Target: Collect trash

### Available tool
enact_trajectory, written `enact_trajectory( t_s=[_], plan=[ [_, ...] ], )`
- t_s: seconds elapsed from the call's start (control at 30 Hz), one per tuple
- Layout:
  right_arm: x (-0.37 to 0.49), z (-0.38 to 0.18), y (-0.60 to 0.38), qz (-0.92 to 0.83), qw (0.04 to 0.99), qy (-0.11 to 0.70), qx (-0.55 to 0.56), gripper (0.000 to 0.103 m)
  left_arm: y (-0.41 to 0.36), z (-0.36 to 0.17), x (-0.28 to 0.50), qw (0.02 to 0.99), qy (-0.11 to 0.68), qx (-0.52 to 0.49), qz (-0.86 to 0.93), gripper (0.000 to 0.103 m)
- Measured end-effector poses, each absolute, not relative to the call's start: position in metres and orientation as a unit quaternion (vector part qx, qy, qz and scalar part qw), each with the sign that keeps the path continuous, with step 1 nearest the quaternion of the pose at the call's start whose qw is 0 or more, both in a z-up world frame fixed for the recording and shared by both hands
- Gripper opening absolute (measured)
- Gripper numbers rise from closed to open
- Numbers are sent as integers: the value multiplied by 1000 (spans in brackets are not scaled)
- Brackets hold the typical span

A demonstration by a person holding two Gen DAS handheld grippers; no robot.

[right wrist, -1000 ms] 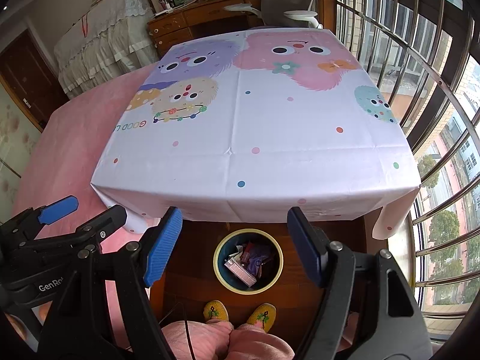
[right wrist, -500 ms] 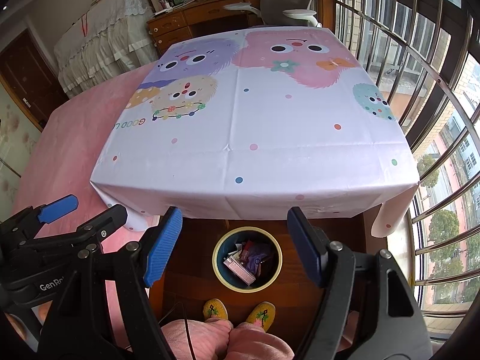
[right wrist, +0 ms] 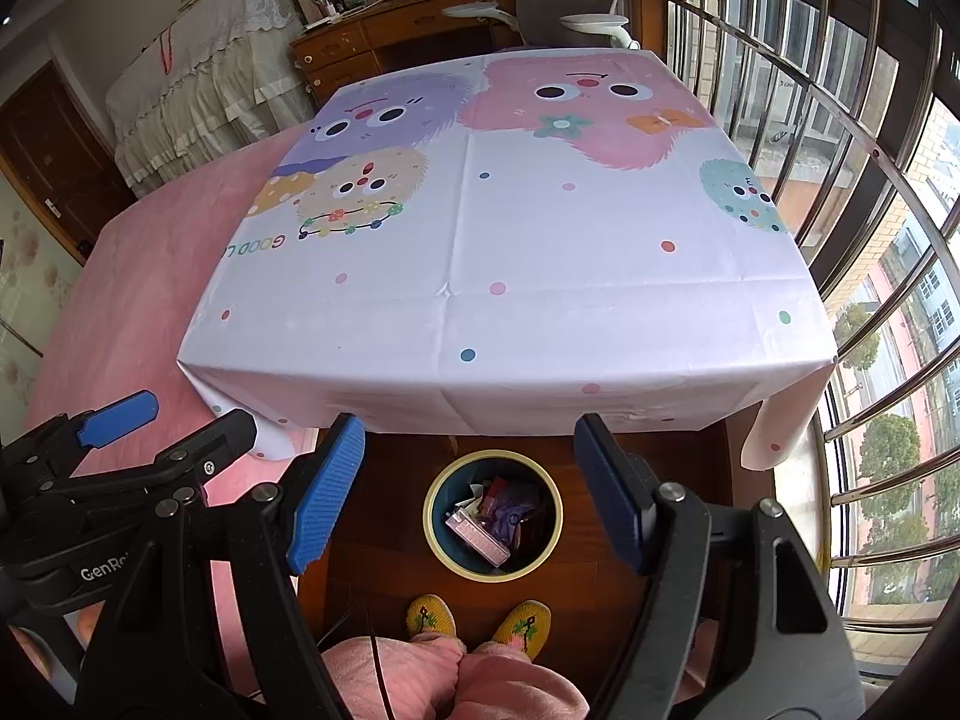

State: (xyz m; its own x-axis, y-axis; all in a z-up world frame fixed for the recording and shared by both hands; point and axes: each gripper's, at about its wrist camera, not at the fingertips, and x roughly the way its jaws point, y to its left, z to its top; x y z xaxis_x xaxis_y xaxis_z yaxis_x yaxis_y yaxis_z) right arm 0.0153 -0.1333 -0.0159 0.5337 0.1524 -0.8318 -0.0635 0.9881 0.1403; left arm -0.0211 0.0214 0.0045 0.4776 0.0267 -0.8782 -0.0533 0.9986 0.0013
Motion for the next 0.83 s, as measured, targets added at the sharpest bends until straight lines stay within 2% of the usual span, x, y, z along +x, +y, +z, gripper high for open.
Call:
enact_trajectory(
  t_s=[0.83],
  plan=[
    [16,-17,-137,63,874,480,47,70,17,3,-19,858,513,-12,24,89]
  ],
)
